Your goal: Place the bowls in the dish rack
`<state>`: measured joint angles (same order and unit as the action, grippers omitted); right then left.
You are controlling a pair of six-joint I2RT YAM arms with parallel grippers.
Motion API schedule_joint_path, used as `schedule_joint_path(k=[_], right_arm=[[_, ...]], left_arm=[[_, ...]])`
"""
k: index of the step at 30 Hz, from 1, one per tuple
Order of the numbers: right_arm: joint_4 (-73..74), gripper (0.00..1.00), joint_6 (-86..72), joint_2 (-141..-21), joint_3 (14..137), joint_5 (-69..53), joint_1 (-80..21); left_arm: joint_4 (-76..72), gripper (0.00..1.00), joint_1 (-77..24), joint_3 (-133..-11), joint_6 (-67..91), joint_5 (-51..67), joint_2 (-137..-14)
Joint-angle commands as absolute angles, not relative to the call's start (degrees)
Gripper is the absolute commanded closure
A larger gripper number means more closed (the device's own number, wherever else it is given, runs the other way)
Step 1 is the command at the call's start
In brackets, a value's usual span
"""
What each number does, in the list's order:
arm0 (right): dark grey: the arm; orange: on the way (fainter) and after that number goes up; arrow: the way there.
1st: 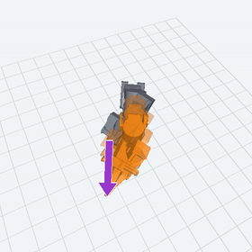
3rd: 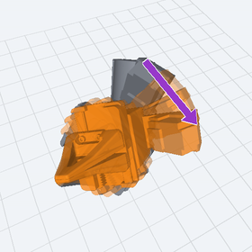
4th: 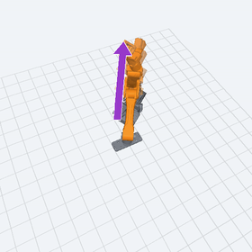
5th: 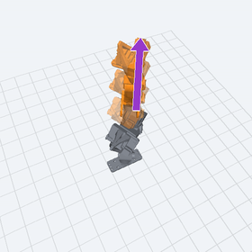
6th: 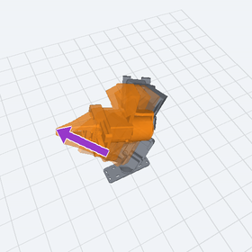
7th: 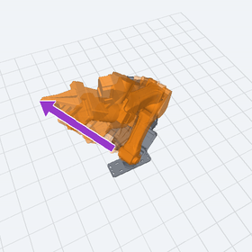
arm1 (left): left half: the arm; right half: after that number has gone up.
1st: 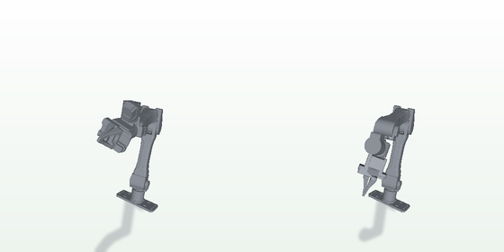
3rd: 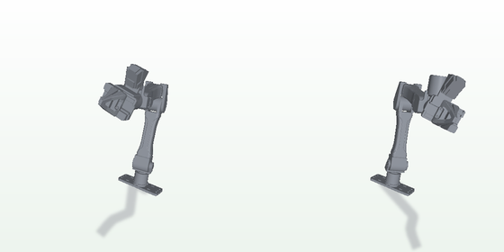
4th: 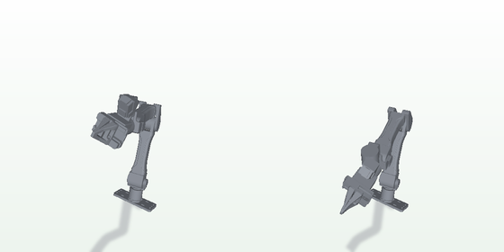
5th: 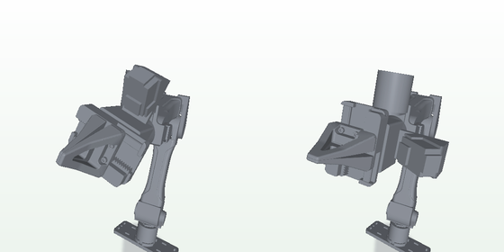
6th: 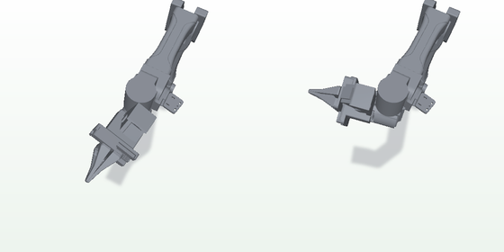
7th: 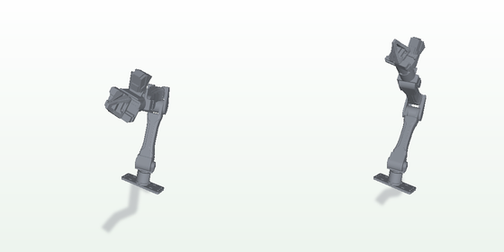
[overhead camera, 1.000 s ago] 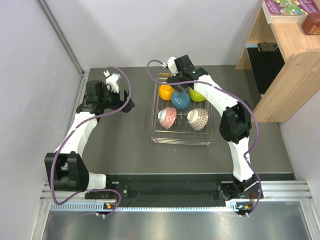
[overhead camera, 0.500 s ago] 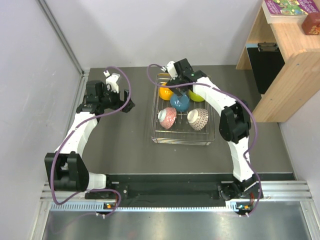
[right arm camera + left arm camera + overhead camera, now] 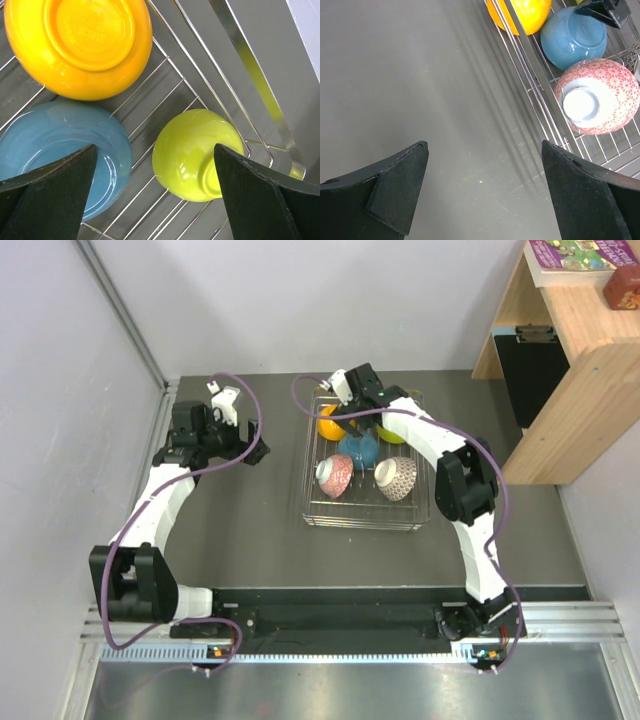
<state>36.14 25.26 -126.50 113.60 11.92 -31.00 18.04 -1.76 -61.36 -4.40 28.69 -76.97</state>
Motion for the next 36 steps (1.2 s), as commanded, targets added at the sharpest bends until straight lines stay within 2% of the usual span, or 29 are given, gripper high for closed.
schedule_joint_path(k=[1,8,10,20,24,28,36], right_arm=[[35.9,0.0,24.3,-121.4,113.3,11.1,-31.4],[40.4,0.0,23.4,-116.6,112.8,5.5,-31.2],[38.5,0.0,23.2,-114.2,108.4,5.1,-30.7],[35.3,0.0,18.0,-100.4,97.6,18.7,-24.8],[37.4,0.0,15.7,-99.5,97.9,23.2,-19.8],[36.0,0.0,16.0,-99.2,93.3,24.8,-15.3],[31.3,0.0,16.5,-103.8,87.4,23.5,-12.4]], left_arm=[[15.9,0.01,-1.4,-61.4,-5.0,29.0,-76.1],[15.8,0.01,-1.4,-61.8,-6.0,30.0,-77.2],[15.2,0.01,-1.4,-61.5,-6.6,30.1,-77.3],[13.5,0.01,-1.8,-65.8,-7.1,30.1,-86.0],[13.3,0.01,-2.1,-68.0,-7.0,29.6,-89.0],[13.6,0.01,-2.2,-69.2,-7.0,29.3,-89.6],[14.6,0.01,-2.2,-68.4,-7.6,29.4,-87.2]])
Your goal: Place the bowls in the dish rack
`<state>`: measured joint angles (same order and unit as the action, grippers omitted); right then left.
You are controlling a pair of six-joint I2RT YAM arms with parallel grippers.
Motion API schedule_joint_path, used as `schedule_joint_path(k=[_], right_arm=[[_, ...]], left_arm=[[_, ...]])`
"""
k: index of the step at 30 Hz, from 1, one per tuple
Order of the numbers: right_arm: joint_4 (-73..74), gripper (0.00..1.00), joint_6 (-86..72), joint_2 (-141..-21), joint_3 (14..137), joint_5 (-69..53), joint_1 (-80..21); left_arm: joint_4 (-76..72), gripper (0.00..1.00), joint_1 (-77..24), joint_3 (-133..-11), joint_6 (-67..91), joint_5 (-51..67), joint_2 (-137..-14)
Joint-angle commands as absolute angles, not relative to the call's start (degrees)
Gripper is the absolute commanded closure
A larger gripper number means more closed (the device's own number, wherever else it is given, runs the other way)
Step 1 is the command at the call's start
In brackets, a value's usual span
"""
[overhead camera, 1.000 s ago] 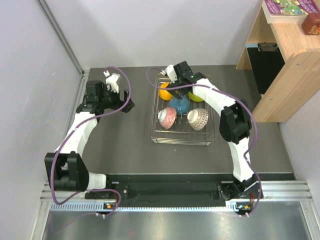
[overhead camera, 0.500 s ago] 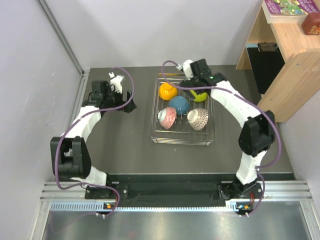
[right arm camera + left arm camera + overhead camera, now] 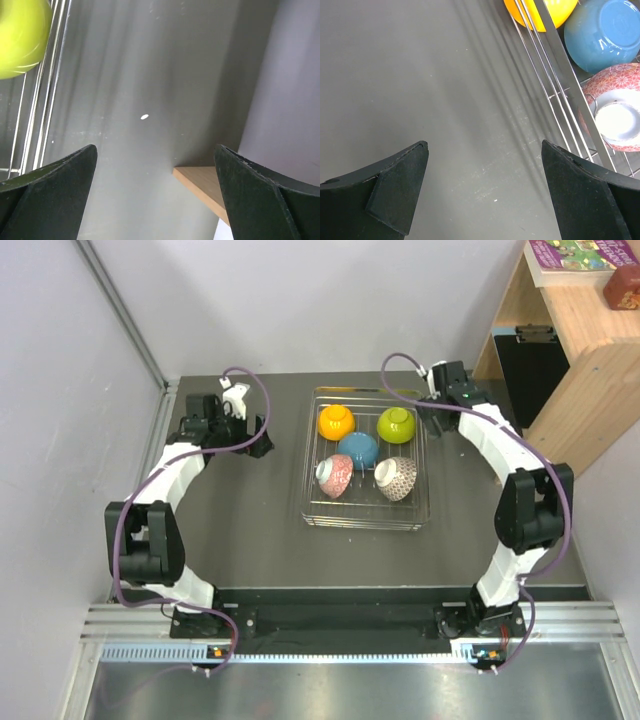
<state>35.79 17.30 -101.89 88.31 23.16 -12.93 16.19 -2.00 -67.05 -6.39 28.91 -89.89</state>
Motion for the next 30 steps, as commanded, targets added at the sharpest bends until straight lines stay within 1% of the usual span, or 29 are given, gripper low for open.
schedule_joint_path(k=[1,7,13,21,24,28,30], right_arm=[[30.8,0.0,16.5,-104.4,86.8,22.5,-12.3],[29.8,0.0,15.8,-106.9,86.6,16.0,-12.5],[29.7,0.0,15.9,-109.2,88.0,13.5,-14.1],[28.8,0.0,16.3,-110.7,88.4,15.1,-18.5],[28.9,0.0,16.3,-110.8,88.7,15.7,-18.7],[28.7,0.01,16.0,-108.2,88.2,19.5,-17.9],[31.3,0.0,16.0,-106.2,89.3,18.2,-16.5]], left_arm=[[14.9,0.01,-2.2,-68.2,-7.6,29.3,-86.9],[15.3,0.01,-2.2,-66.5,-8.1,29.2,-84.1],[15.4,0.01,-2.1,-64.4,-8.4,28.6,-82.3],[15.4,0.01,-2.1,-62.2,-8.3,28.5,-80.2],[16.1,0.01,-2.1,-62.0,-8.4,27.5,-79.7],[17.0,0.01,-2.0,-62.2,-8.7,26.0,-78.9],[19.3,0.01,-1.8,-64.1,-8.6,24.9,-78.3]])
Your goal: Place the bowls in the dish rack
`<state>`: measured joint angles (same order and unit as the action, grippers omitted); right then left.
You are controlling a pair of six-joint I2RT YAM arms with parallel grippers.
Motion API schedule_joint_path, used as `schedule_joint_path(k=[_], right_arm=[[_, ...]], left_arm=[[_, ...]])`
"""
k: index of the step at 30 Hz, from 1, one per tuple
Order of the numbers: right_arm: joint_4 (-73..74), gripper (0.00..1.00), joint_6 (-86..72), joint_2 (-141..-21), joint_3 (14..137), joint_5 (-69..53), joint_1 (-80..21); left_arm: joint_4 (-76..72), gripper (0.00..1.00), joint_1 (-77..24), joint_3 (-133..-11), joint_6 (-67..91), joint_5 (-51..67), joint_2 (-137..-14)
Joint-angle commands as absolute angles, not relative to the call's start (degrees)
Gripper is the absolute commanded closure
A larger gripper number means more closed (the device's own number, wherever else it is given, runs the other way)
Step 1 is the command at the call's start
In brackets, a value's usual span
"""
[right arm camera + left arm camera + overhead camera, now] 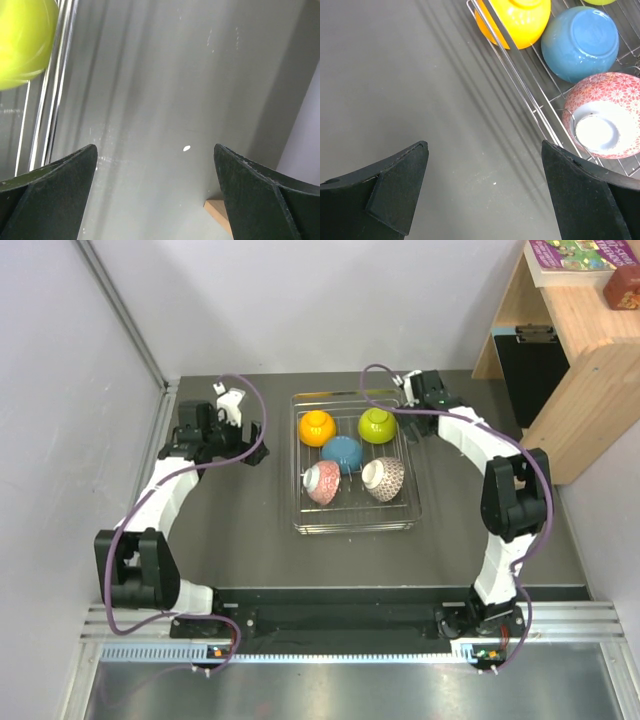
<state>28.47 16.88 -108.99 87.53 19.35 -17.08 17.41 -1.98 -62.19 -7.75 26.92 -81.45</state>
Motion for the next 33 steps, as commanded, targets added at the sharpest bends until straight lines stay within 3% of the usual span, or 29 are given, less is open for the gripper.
schedule_joint_path(k=[1,8,13,22,33], right_arm=[[32.4,0.0,15.8,-103.7,89.7,16.7,-16.2],[42.0,0.0,16.5,-86.2,89.7,2.6,-15.1],[43.7,0.0,15.7,-69.6,84.8,-6.1,-14.8],[44.9,0.0,16.5,-48.2,74.0,-10.2,-13.5],[44.8,0.0,17.6,-45.6,73.1,-11.9,-12.1]], left_arm=[[20.6,0.01,-1.5,-65.1,-9.0,25.0,-78.0],[35.1,0.01,-0.4,-72.9,-10.7,22.9,-71.1],[37.5,0.01,-0.4,-69.4,-11.2,18.7,-59.1],[39.6,0.01,1.6,-62.7,-14.8,23.9,-47.1],[40.7,0.01,1.7,-61.5,-15.6,23.3,-44.5]])
